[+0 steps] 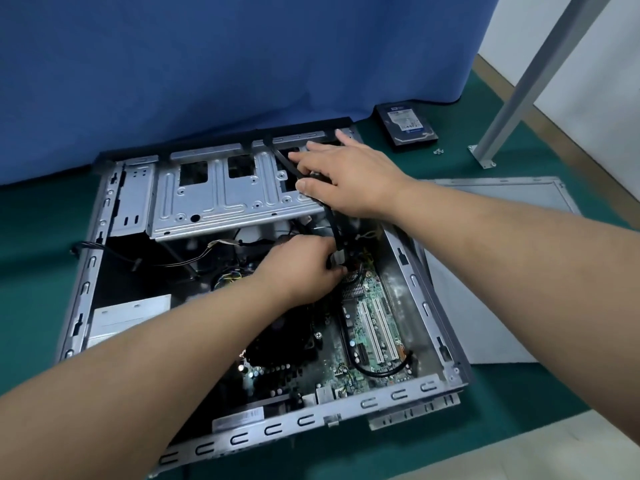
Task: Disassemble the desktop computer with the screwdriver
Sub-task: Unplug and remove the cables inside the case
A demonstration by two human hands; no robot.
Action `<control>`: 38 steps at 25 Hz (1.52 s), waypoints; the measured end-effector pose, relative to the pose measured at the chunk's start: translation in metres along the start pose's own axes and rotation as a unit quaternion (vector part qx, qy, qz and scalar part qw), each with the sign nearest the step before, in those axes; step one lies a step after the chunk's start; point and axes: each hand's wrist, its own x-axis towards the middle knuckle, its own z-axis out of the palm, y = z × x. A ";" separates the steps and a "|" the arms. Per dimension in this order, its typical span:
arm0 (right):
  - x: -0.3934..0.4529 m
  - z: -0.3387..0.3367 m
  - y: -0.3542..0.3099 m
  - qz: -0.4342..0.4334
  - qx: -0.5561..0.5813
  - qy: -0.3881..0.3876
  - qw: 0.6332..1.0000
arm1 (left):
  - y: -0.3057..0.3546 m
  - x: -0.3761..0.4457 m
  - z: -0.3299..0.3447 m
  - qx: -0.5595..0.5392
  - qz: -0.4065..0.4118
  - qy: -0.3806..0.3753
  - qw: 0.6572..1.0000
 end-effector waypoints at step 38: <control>-0.002 0.001 0.000 -0.009 -0.001 0.017 1.000 | 0.004 0.023 0.018 0.027 0.001 0.078 0.997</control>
